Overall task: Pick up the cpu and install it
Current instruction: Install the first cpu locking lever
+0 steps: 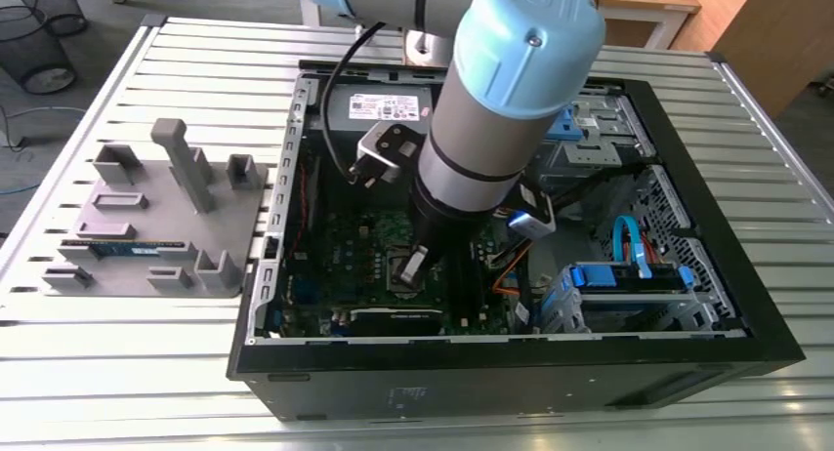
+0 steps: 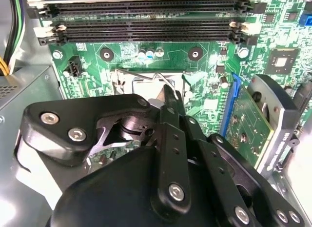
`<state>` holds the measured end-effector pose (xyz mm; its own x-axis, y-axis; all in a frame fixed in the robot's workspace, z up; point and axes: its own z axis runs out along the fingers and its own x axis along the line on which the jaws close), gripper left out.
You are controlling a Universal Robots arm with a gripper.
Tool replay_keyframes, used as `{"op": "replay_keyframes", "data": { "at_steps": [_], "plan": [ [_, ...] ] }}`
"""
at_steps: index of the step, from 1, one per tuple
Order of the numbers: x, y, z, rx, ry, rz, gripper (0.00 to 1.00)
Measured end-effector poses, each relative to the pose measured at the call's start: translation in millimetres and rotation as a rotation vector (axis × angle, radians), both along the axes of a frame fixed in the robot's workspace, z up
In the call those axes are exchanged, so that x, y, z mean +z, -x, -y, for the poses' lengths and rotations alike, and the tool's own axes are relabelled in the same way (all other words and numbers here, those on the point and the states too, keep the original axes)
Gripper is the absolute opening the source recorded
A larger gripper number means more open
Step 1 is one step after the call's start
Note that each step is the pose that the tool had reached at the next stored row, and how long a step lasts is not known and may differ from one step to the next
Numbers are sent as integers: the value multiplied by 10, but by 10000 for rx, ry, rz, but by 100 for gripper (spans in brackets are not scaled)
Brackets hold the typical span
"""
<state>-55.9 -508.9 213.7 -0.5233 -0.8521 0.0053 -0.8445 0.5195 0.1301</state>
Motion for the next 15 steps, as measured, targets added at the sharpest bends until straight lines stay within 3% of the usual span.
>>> {"op": "replay_keyframes", "data": {
  "at_steps": [15],
  "plan": [
    [128,0,-43,0,0,0,11]
  ]
}}
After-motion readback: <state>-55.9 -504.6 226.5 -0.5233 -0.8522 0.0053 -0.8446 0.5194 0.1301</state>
